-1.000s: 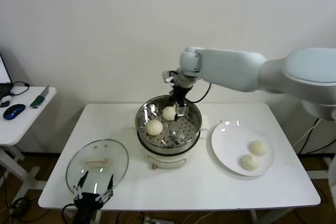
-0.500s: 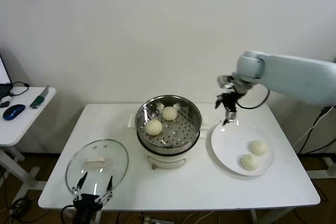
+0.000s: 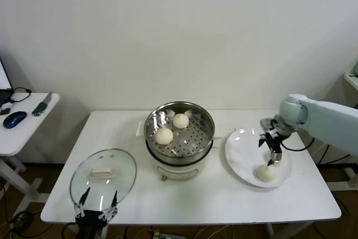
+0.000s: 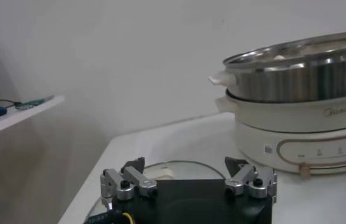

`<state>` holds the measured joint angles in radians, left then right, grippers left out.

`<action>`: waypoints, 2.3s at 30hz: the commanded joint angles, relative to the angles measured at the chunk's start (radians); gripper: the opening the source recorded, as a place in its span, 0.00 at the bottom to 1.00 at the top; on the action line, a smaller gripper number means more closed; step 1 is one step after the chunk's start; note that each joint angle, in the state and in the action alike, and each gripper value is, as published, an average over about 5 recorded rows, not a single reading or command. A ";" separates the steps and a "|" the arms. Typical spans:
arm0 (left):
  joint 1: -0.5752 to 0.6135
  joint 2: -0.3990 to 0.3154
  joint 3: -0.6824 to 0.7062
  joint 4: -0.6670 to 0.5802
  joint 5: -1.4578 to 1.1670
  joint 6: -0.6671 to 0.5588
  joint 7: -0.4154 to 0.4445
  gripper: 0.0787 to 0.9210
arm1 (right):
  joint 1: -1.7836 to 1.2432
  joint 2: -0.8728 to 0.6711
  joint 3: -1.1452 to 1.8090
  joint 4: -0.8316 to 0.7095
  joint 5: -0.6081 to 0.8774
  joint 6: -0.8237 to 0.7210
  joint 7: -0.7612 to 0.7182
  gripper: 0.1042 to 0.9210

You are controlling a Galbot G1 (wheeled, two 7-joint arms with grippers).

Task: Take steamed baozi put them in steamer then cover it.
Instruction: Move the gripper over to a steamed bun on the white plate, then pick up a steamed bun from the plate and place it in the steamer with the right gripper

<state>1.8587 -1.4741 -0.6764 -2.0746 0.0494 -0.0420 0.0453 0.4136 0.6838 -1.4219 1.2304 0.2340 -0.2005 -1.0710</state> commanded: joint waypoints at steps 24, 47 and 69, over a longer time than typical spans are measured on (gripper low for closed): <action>-0.001 -0.003 -0.003 0.020 0.010 -0.002 -0.003 0.88 | -0.165 0.054 0.070 -0.102 -0.098 0.019 -0.024 0.83; 0.000 -0.008 0.014 0.015 0.024 0.000 -0.003 0.88 | 0.263 0.212 -0.080 -0.078 -0.183 0.432 -0.112 0.67; 0.013 -0.015 0.024 0.013 0.036 -0.007 -0.013 0.88 | 0.365 0.701 -0.012 -0.099 -0.181 0.720 -0.152 0.71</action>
<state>1.8688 -1.4913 -0.6521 -2.0607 0.0852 -0.0495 0.0332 0.7836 1.1422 -1.4732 1.1415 0.0706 0.4149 -1.2067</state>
